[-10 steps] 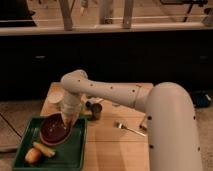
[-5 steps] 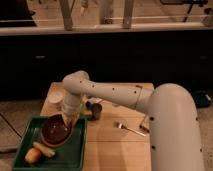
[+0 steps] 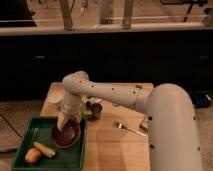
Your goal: Stack bowls into tray
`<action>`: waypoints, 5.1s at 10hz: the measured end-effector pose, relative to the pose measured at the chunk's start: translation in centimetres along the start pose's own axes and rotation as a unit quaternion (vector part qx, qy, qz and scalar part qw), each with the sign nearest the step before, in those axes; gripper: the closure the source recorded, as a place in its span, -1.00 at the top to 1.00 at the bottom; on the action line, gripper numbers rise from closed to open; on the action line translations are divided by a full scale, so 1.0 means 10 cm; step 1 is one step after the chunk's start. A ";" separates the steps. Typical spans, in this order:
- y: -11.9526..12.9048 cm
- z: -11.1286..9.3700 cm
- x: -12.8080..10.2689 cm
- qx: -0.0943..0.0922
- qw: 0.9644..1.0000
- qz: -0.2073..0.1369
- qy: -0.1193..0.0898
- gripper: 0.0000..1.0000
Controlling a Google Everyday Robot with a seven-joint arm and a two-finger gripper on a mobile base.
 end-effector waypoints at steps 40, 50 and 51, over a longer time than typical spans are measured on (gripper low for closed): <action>-0.09 -0.44 0.22 -0.033 0.996 0.035 0.081 0.60; -0.09 -0.44 0.22 -0.033 0.996 0.035 0.081 0.60; -0.09 -0.44 0.22 -0.032 0.996 0.035 0.081 0.60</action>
